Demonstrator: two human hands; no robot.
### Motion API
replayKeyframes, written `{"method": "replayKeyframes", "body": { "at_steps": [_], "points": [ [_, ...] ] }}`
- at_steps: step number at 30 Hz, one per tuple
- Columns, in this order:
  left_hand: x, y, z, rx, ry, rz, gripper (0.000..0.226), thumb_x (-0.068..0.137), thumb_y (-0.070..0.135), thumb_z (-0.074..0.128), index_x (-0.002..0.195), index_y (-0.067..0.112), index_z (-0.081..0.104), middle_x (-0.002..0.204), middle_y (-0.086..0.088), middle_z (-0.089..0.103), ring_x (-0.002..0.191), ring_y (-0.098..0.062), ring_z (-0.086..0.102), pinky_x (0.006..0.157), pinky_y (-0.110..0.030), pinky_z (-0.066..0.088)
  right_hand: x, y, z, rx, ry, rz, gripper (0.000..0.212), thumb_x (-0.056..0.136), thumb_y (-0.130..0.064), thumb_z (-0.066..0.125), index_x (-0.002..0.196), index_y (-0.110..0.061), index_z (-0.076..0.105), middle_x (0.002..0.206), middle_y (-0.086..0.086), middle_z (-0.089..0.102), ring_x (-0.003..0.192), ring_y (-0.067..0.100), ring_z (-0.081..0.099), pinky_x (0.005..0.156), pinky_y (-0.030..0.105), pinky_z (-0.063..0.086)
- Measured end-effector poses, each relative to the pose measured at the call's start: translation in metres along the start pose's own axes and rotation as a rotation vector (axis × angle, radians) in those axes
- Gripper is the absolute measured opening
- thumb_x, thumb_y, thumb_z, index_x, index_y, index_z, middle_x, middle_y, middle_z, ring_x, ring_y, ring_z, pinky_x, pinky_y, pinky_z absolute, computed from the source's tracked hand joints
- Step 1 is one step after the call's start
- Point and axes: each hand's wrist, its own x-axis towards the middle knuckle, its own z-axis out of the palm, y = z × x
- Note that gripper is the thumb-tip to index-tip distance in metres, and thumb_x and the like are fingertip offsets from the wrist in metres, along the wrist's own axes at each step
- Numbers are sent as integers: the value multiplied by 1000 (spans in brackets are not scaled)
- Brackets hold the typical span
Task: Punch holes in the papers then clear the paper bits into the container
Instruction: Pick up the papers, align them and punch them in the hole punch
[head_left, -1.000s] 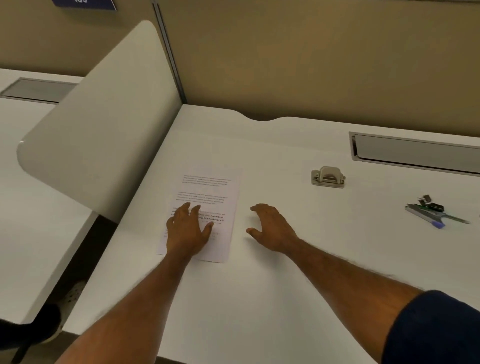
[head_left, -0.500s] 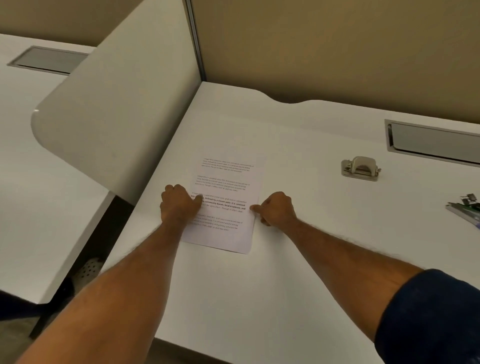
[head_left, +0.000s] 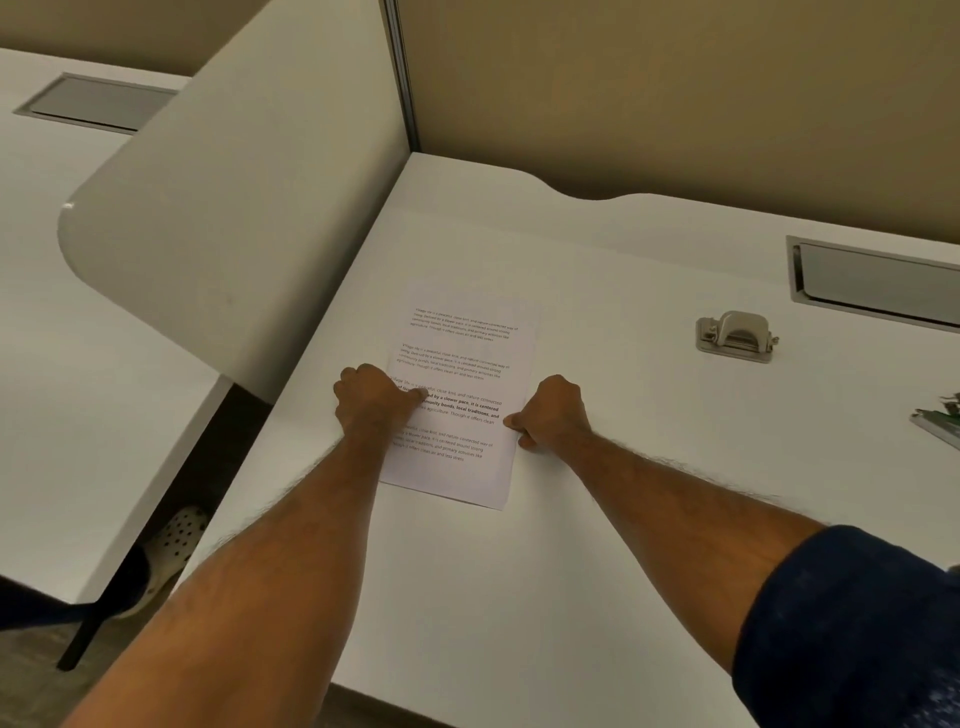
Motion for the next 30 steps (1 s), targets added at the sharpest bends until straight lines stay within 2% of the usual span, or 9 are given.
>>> {"method": "replayKeyframes", "body": {
  "at_steps": [3,6,11,15,20,23,25,27,30],
  "points": [
    [3,1,-2,-60,-32,-33,79,70,55,80,123,3,55,125,-16,57,118,-33,54,97,-46,49,2,1,1,2,-9,-7,42,62,-7,87,62,-10,45,54,4,56,21,3,44,28,10,30],
    [5,0,-2,-118,-48,-45,87,68,50,84,128,2,45,128,-17,55,120,-35,53,99,-47,48,3,2,2,18,-5,1,39,62,-8,87,66,-9,48,59,6,59,25,4,49,30,12,35],
    [14,-3,-5,-94,-119,-23,90,67,51,84,132,2,45,131,-16,56,120,-35,54,100,-46,48,4,0,-2,-52,-102,1,22,74,-19,79,80,-7,62,72,8,65,49,12,59,32,10,37],
    [14,-3,-5,-43,-129,-12,87,69,55,81,133,5,48,132,-16,51,121,-35,53,99,-46,48,3,1,1,-14,-2,8,43,64,-11,88,63,-11,45,59,3,57,29,4,47,27,9,29],
    [17,-6,-2,-158,-139,82,61,87,35,69,132,3,43,133,-16,54,119,-35,55,93,-41,48,5,0,0,-25,-15,20,43,64,-11,88,62,-11,45,58,4,56,20,0,41,27,9,29],
    [20,-12,-3,-228,-160,141,44,96,24,56,133,5,42,133,-15,56,116,-35,58,91,-40,49,4,-1,-1,-104,-58,-8,32,70,-16,85,70,-6,55,61,4,56,35,7,51,28,8,29],
    [20,-17,-2,-287,-177,183,40,98,21,52,134,7,41,134,-14,56,115,-33,58,87,-37,48,3,1,-1,-134,-27,-35,38,68,-19,86,67,-8,50,61,2,52,45,12,49,34,11,33],
    [19,-21,-1,-347,-193,198,38,99,20,51,134,9,41,134,-12,56,111,-29,59,85,-35,48,2,3,-1,-117,-2,-48,45,67,-20,86,62,-11,42,63,4,51,54,18,49,49,20,41],
    [18,-29,2,-413,-208,233,37,100,19,50,134,9,41,135,-11,54,112,-26,57,89,-35,48,-1,8,-5,-50,-57,-55,33,74,-19,80,61,-8,52,61,8,60,52,20,58,57,27,54]
  ]
}}
